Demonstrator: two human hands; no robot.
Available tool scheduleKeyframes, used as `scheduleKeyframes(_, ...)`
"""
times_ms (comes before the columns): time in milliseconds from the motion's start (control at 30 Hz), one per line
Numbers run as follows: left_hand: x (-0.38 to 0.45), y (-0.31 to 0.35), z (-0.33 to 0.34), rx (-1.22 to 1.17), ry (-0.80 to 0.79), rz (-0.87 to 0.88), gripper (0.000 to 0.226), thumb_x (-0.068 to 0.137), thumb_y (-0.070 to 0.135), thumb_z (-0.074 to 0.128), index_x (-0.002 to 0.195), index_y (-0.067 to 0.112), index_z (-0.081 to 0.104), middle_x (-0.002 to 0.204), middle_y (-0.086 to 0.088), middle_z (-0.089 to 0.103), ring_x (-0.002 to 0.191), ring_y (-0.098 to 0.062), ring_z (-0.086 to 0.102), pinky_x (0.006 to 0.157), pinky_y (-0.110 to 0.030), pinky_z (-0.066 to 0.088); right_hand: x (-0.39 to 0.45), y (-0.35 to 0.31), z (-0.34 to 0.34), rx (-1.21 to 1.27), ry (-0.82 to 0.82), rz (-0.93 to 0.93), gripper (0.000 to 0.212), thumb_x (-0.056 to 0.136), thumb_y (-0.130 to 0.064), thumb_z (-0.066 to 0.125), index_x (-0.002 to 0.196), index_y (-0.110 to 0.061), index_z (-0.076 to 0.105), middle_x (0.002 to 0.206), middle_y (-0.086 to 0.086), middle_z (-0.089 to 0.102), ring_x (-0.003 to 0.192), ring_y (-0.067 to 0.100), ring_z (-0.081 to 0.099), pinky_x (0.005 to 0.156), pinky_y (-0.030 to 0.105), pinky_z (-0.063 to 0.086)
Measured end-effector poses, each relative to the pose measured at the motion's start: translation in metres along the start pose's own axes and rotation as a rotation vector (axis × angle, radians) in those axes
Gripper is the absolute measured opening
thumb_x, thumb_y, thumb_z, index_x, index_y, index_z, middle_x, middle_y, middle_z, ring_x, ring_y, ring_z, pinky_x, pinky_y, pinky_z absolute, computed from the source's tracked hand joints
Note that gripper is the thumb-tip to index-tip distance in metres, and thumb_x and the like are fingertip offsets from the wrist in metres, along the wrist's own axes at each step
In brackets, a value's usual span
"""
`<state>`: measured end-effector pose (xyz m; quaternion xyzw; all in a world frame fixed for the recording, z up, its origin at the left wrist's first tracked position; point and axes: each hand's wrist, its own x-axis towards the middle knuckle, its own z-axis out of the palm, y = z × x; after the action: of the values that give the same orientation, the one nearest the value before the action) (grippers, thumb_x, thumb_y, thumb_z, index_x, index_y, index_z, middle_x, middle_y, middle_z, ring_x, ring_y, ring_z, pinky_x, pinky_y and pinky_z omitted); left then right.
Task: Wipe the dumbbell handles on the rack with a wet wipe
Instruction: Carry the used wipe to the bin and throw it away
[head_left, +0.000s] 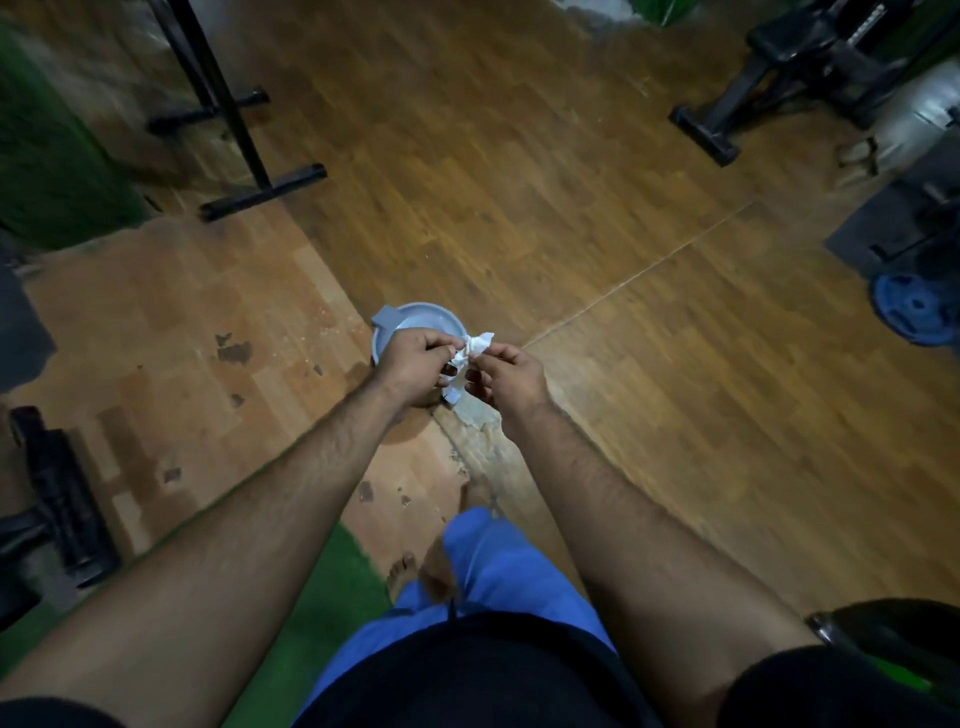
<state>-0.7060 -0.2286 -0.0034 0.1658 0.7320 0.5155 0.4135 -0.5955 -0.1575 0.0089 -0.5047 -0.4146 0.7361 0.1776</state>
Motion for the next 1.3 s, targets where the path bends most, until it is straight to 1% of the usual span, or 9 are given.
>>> scheduleKeyframes(167, 0.089, 0.017, -0.011, 0.038, 0.001, -0.027, 0.020, 0.096, 0.002, 0.052, 0.100, 0.010, 0.070, 0.087, -0.005, 0.069, 0.071, -0.016, 0.063, 0.059, -0.024, 0.052, 0.088, -0.028, 0.027, 0.014, -0.021, 0.042, 0.015, 0.090, 0.004, 0.062, 0.104, -0.002, 0.064, 0.084, 0.013, 0.063, 0.062, 0.017, 0.058, 0.057, 0.025, 0.054)
scheduleKeyframes(267, 0.148, 0.031, -0.011, 0.067, 0.006, -0.055, 0.021, 0.097, 0.003, 0.051, 0.100, 0.011, 0.070, 0.089, -0.007, 0.068, 0.071, -0.017, 0.063, 0.059, -0.024, 0.052, 0.149, -0.051, 0.041, 0.005, -0.037, 0.081, 0.017, 0.091, 0.005, 0.060, 0.106, -0.001, 0.062, 0.080, 0.012, 0.062, 0.061, 0.016, 0.057, 0.055, 0.022, 0.054)
scheduleKeyframes(433, 0.227, 0.058, -0.009, 0.096, 0.001, -0.127, 0.022, 0.096, 0.003, 0.052, 0.105, 0.010, 0.071, 0.092, -0.008, 0.070, 0.072, -0.016, 0.063, 0.074, -0.038, 0.055, 0.227, -0.092, 0.055, -0.058, -0.044, 0.122, 0.014, 0.091, 0.005, 0.058, 0.103, -0.002, 0.065, 0.077, 0.010, 0.062, 0.061, 0.017, 0.058, 0.054, 0.021, 0.054)
scheduleKeyframes(500, 0.249, 0.069, -0.011, 0.091, 0.018, -0.132, 0.022, 0.095, 0.003, 0.054, 0.105, 0.011, 0.072, 0.090, -0.003, 0.070, 0.071, -0.015, 0.063, 0.072, -0.035, 0.055, 0.249, -0.105, 0.063, -0.074, -0.048, 0.127, 0.016, 0.091, 0.005, 0.058, 0.104, 0.000, 0.066, 0.076, 0.009, 0.063, 0.061, 0.016, 0.058, 0.055, 0.022, 0.055)
scheduleKeyframes(667, 0.289, 0.077, -0.028, 0.073, 0.075, -0.141, 0.022, 0.093, 0.005, 0.061, 0.112, 0.009, 0.071, 0.098, -0.007, 0.071, 0.078, -0.017, 0.064, 0.071, -0.032, 0.055, 0.290, -0.116, 0.094, -0.094, -0.047, 0.158, 0.015, 0.091, 0.003, 0.060, 0.104, 0.002, 0.068, 0.079, 0.013, 0.064, 0.059, 0.015, 0.059, 0.056, 0.023, 0.055)
scheduleKeyframes(767, 0.309, 0.073, -0.040, 0.078, 0.058, -0.142, 0.022, 0.091, 0.006, 0.064, 0.111, 0.008, 0.072, 0.099, -0.007, 0.072, 0.078, -0.015, 0.064, 0.065, -0.025, 0.053, 0.304, -0.117, 0.108, -0.107, -0.016, 0.158, 0.017, 0.090, 0.002, 0.063, 0.105, 0.002, 0.069, 0.081, 0.013, 0.066, 0.061, 0.015, 0.060, 0.055, 0.023, 0.055)
scheduleKeyframes(967, 0.342, 0.062, -0.047, 0.106, 0.002, -0.173, 0.023, 0.089, 0.006, 0.066, 0.110, 0.010, 0.074, 0.103, -0.004, 0.074, 0.081, -0.014, 0.067, 0.067, -0.025, 0.054, 0.328, -0.109, 0.117, -0.124, 0.043, 0.162, 0.015, 0.090, 0.001, 0.063, 0.103, 0.002, 0.068, 0.083, 0.013, 0.067, 0.064, 0.017, 0.062, 0.057, 0.024, 0.056)
scheduleKeyframes(1167, 0.367, 0.047, -0.055, 0.089, 0.016, -0.223, 0.022, 0.089, 0.006, 0.065, 0.108, 0.011, 0.074, 0.094, -0.005, 0.074, 0.080, -0.016, 0.067, 0.065, -0.024, 0.053, 0.362, -0.095, 0.126, -0.194, 0.025, 0.208, 0.016, 0.090, 0.001, 0.063, 0.105, 0.004, 0.068, 0.082, 0.014, 0.068, 0.060, 0.014, 0.063, 0.056, 0.024, 0.055)
scheduleKeyframes(1300, 0.384, 0.035, -0.051, 0.094, 0.066, -0.269, 0.018, 0.090, 0.007, 0.065, 0.104, 0.012, 0.074, 0.085, -0.003, 0.073, 0.075, -0.017, 0.066, 0.070, -0.032, 0.056, 0.384, -0.087, 0.125, -0.195, 0.048, 0.237, 0.014, 0.089, 0.003, 0.062, 0.102, 0.008, 0.066, 0.077, 0.014, 0.063, 0.060, 0.016, 0.058, 0.051, 0.021, 0.052)
